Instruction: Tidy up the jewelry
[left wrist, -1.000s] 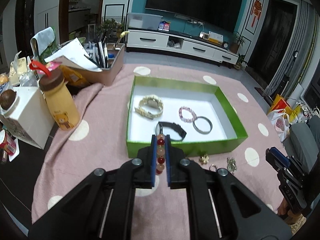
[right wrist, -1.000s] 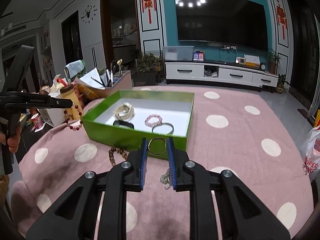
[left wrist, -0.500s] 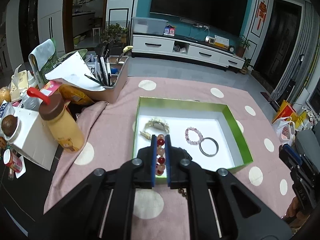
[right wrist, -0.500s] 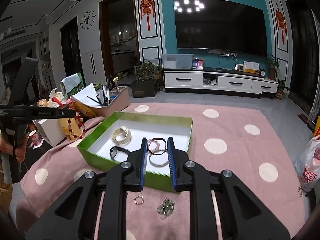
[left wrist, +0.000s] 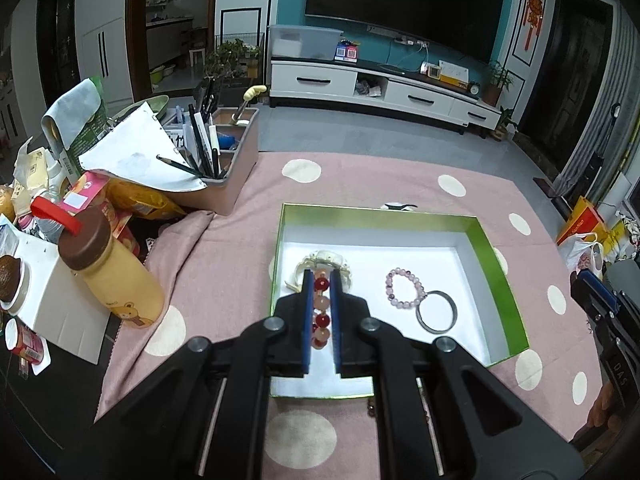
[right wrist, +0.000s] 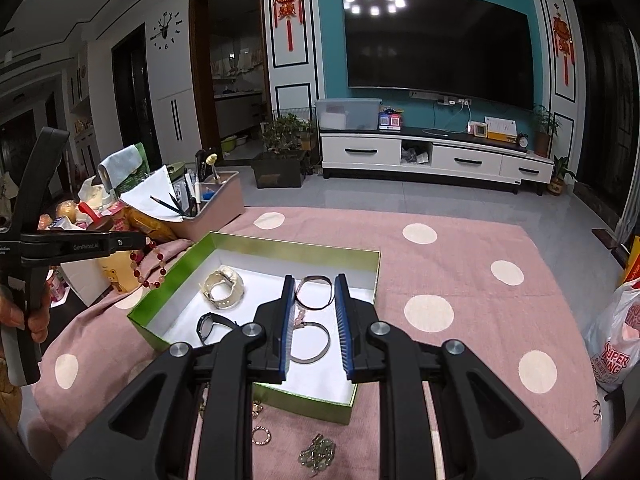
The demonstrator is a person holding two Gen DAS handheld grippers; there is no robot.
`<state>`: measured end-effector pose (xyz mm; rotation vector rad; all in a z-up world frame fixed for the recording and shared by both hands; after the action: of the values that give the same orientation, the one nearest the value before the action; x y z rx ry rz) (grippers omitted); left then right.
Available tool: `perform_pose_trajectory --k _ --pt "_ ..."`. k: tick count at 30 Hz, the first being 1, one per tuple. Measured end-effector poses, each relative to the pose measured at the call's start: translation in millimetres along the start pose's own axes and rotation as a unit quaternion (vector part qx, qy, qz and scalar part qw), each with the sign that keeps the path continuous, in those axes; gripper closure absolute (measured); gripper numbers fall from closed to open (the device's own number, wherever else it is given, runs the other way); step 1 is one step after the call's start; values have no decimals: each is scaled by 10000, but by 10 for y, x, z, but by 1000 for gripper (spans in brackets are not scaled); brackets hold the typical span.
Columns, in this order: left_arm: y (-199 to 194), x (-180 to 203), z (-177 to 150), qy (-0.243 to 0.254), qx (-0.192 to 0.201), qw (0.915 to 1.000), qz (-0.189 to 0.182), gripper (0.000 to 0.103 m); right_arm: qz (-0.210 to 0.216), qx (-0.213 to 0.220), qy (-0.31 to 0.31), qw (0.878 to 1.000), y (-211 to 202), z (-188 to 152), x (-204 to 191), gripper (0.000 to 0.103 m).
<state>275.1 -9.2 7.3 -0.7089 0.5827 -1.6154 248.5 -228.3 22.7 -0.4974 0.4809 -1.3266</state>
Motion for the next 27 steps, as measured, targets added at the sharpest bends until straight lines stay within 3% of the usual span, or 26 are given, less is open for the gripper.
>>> perform_pose_trajectory --k 12,27 --pt "327 -5 -99 39 -284 9996 17 96 -59 -391 100 9992 376 -161 51 84" --pt "541 0 -210 147 -449 9988 116 96 -74 -562 144 9983 581 -241 80 84"
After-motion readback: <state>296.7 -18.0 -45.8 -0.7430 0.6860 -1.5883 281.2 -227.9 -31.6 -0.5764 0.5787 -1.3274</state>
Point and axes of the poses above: each gripper's, at about its wrist camera, not at the fingertips, and y roughly the way its jaws point, x to its right, z to its top, the point moved 9 cm from there along y, roughly the way its jaws point, and after that the axes turned 1 degree about -y, right-handed, at the moved point
